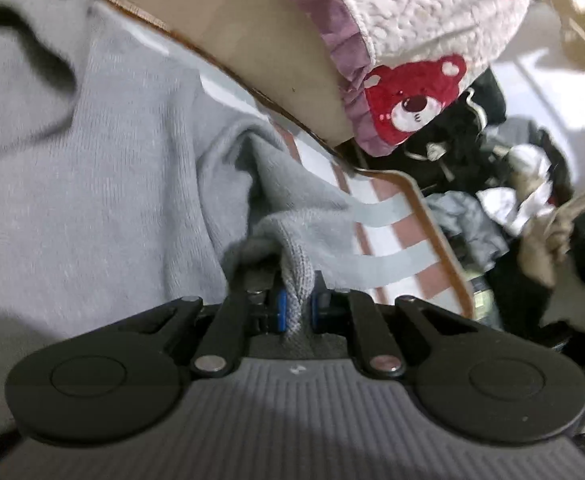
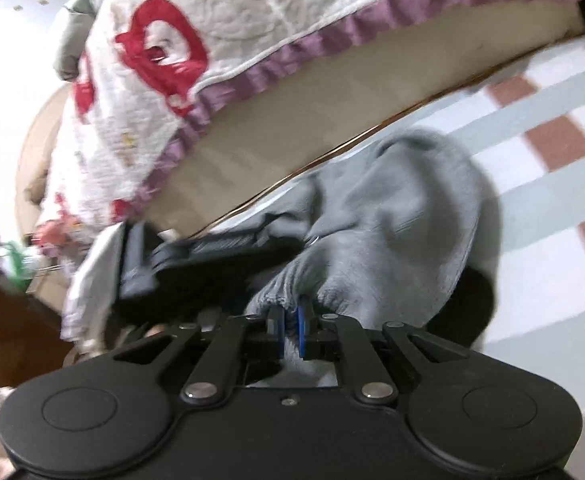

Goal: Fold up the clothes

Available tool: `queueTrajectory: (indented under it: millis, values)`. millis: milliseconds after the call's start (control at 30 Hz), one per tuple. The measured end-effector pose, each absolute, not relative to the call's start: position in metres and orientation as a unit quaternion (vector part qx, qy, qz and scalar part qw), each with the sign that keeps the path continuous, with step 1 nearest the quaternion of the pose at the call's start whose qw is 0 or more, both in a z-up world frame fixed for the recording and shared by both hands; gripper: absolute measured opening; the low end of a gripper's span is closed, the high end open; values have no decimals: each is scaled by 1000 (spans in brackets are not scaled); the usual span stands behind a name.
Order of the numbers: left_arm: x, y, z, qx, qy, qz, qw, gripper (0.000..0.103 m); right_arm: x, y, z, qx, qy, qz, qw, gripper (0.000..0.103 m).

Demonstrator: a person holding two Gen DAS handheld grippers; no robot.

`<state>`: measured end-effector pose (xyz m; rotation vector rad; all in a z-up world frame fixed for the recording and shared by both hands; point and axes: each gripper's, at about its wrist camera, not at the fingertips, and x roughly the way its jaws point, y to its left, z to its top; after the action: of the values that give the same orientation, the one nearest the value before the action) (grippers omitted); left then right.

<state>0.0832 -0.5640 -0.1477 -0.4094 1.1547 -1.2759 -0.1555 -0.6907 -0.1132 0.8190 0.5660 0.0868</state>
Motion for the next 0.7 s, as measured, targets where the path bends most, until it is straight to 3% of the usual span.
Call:
queueTrajectory:
  millis: [167,267,367,433,467,600,700]
  values:
    - [86,-560,-147,-94,471,-534,696,9,-144,-673,-118,393,305,132,857,2]
    - [83,-546,-145,-104,459,-541,697,10,-131,-652,-112,274,363,18,890,3]
    - [76,-544,-144,-96,451,-549,697,10,-130,-633,-102,148,350,-50,924,9]
    - [76,-545,-148,-115,466,-545,688,10,-128,-628,-99,133,334,-42,932,16]
    - [78,-543,-150,-131,477,-540,681,10,-125,-624,-100,122,338,-40,932,24]
    - [89,-538,-165,-197,527,-512,649,10,-112,-609,-110,62,381,-38,922,39]
    - [94,-537,-170,-210,542,-496,645,10,-110,-602,-112,39,391,-30,919,41]
